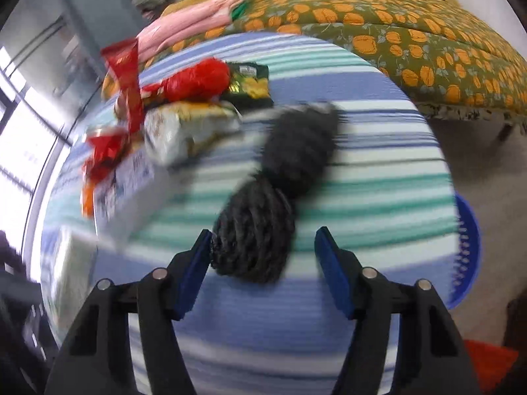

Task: Collect trash
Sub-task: 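Carry the carton and mesh net over the blue wastebasket and open both tools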

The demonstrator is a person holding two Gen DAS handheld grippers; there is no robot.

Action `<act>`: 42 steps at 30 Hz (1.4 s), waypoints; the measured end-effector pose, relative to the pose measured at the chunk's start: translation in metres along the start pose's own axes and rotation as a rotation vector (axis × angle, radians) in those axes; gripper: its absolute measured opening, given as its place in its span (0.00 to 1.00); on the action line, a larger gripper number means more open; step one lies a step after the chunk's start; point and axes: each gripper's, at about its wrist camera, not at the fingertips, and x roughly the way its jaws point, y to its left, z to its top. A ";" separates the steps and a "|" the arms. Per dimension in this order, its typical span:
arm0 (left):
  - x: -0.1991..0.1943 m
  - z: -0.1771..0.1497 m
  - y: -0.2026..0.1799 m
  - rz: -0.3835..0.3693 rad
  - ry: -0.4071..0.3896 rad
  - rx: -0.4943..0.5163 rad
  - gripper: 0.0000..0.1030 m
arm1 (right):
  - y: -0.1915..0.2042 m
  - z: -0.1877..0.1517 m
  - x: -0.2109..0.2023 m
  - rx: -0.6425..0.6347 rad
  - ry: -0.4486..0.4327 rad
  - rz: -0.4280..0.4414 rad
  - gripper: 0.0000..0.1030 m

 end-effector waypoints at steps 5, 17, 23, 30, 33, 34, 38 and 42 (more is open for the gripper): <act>-0.008 0.002 -0.003 -0.024 0.006 0.042 0.95 | -0.021 -0.006 -0.024 -0.070 0.018 0.004 0.77; 0.007 0.049 -0.008 -0.086 0.076 0.160 0.71 | 0.024 0.032 0.006 -0.354 0.013 -0.051 0.54; -0.009 0.050 -0.009 -0.082 0.059 0.145 0.46 | -0.003 0.030 -0.018 -0.277 -0.016 0.052 0.32; -0.058 0.069 -0.087 -0.281 -0.017 0.185 0.46 | -0.091 0.027 -0.077 -0.154 -0.094 0.082 0.32; -0.064 0.081 -0.149 -0.379 -0.022 0.241 0.46 | -0.143 0.026 -0.089 -0.093 -0.117 0.010 0.32; -0.064 0.084 -0.172 -0.407 -0.019 0.261 0.46 | -0.164 0.025 -0.090 -0.064 -0.114 -0.008 0.32; -0.055 0.085 -0.261 -0.498 0.009 0.331 0.46 | -0.222 0.017 -0.081 0.024 -0.080 -0.032 0.32; -0.031 0.073 -0.346 -0.534 0.058 0.399 0.46 | -0.264 0.012 -0.064 0.079 -0.047 -0.048 0.32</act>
